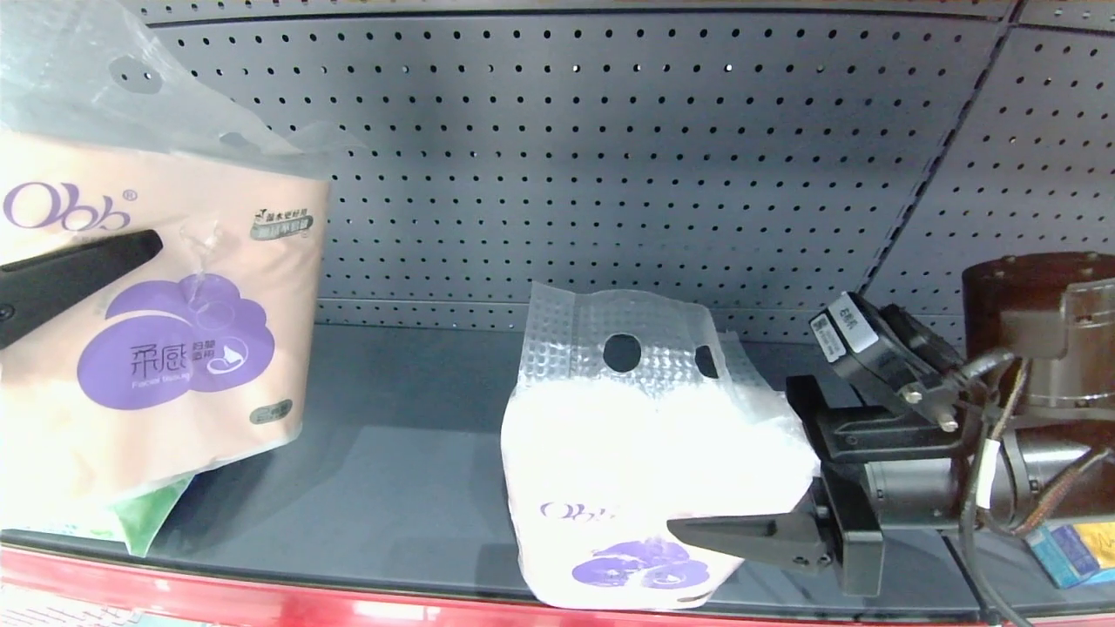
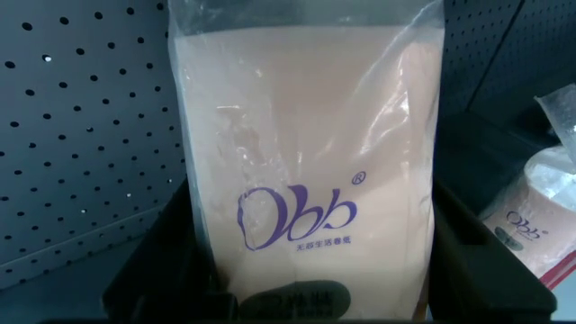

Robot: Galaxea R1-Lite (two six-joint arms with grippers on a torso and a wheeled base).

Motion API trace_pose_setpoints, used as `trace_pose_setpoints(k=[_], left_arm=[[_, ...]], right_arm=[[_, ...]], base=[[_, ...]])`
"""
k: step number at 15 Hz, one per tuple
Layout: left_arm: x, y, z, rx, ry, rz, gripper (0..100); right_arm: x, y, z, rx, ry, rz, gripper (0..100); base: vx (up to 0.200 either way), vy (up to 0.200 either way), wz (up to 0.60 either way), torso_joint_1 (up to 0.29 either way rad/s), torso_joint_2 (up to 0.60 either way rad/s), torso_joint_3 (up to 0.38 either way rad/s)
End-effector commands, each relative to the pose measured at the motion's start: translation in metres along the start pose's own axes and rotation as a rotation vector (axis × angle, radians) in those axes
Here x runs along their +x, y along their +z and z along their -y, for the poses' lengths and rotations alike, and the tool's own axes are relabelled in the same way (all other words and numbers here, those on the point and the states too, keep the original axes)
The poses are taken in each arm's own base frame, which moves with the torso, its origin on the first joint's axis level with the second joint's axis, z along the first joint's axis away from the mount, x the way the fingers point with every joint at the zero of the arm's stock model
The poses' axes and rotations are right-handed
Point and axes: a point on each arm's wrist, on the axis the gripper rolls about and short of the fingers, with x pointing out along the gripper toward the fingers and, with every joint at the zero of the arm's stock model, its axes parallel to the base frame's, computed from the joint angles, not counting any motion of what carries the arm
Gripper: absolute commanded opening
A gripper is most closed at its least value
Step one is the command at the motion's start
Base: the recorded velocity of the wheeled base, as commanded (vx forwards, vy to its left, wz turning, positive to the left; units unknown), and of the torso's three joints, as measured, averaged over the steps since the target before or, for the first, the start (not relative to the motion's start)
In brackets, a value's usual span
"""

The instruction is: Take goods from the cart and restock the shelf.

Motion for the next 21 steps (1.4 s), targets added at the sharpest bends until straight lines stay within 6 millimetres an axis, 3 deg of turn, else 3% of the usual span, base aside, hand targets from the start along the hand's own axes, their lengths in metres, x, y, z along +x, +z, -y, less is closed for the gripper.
trace_pose_setpoints(k=[1, 6, 10, 14, 18, 21], left_arm=[[0.0, 0.0, 0.0, 0.0, -0.002, 0.0, 0], [-0.001, 0.001, 0.001, 0.004, -0.003, 0.006, 0], [-0.003, 0.0, 0.003, 0.002, -0.006, 0.003, 0], [-0.005, -0.008, 0.008, -0.009, -0.033, -0.009, 0], [-0.004, -0.012, 0.013, -0.018, -0.067, -0.017, 0], [-0.003, -0.019, 0.013, -0.032, -0.072, -0.035, 0]], right_arm=[[0.0, 0.0, -0.001, 0.003, 0.001, -0.002, 100], [-0.006, -0.001, -0.004, 0.0, -0.021, -0.002, 100], [-0.025, -0.005, -0.011, 0.0, -0.07, 0.009, 100], [-0.068, -0.029, -0.03, 0.022, -0.207, 0.02, 100], [-0.111, -0.057, -0.063, 0.023, -0.391, 0.068, 100], [-0.143, -0.082, -0.094, 0.061, -0.735, 0.124, 100]], base=[[0.0, 0.0, 0.0, 0.0, 0.0, 0.0], [0.0, 0.0, 0.0, 0.0, 0.0, 0.0], [0.0, 0.0, 0.0, 0.0, 0.0, 0.0], [0.0, 0.0, 0.0, 0.0, 0.0, 0.0], [0.0, 0.0, 0.0, 0.0, 0.0, 0.0], [0.0, 0.0, 0.0, 0.0, 0.0, 0.0]])
